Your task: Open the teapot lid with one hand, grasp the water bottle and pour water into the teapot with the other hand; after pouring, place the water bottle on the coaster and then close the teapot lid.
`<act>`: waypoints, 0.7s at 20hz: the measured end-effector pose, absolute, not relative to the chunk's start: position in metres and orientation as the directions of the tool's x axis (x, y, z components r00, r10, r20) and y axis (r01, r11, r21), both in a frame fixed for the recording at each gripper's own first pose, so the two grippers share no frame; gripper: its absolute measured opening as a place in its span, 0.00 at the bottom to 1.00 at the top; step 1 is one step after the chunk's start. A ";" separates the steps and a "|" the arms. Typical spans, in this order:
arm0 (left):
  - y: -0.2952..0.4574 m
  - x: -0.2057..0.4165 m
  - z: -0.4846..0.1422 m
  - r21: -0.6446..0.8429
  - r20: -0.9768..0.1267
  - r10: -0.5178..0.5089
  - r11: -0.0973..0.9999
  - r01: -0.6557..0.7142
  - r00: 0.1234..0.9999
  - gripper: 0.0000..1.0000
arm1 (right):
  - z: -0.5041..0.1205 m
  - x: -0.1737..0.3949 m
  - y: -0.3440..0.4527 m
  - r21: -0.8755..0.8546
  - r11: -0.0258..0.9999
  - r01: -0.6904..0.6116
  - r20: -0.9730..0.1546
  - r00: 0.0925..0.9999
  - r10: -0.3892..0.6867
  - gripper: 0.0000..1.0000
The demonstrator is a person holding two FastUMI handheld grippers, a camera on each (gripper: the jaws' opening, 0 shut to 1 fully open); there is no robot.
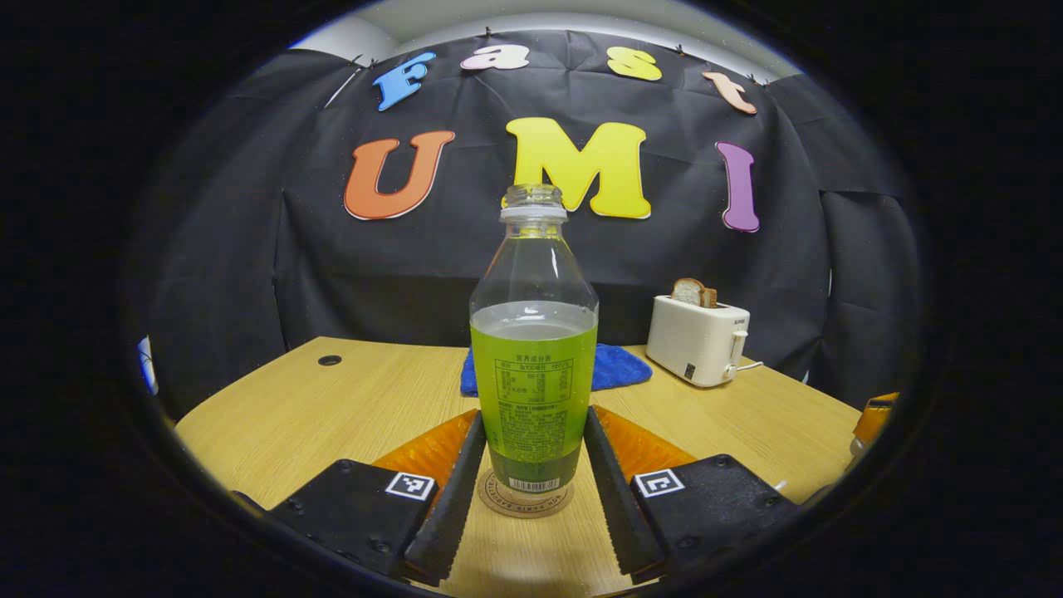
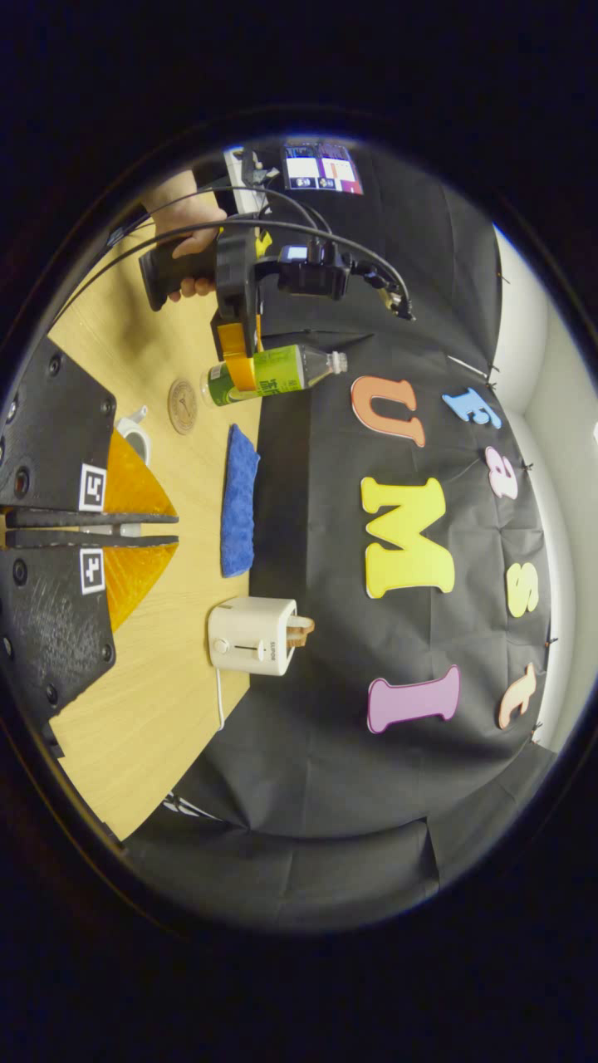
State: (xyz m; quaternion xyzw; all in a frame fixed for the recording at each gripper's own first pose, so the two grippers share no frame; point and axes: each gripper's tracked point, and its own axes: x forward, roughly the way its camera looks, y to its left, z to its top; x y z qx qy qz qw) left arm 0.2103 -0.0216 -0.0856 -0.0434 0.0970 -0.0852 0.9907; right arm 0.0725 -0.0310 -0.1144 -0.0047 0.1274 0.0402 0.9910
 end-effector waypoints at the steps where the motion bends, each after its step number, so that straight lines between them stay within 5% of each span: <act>1: -0.021 0.215 -0.091 -0.103 -0.196 -0.174 0.982 0.157 0.965 0.73 | -0.116 0.074 -0.031 0.001 0.997 -0.079 -0.257 0.964 0.076 0.01; 14: -0.027 0.229 -0.137 -0.063 -0.266 -0.188 0.982 0.178 0.945 0.76 | -0.144 0.090 -0.025 0.010 0.996 -0.090 -0.309 0.947 0.089 0.01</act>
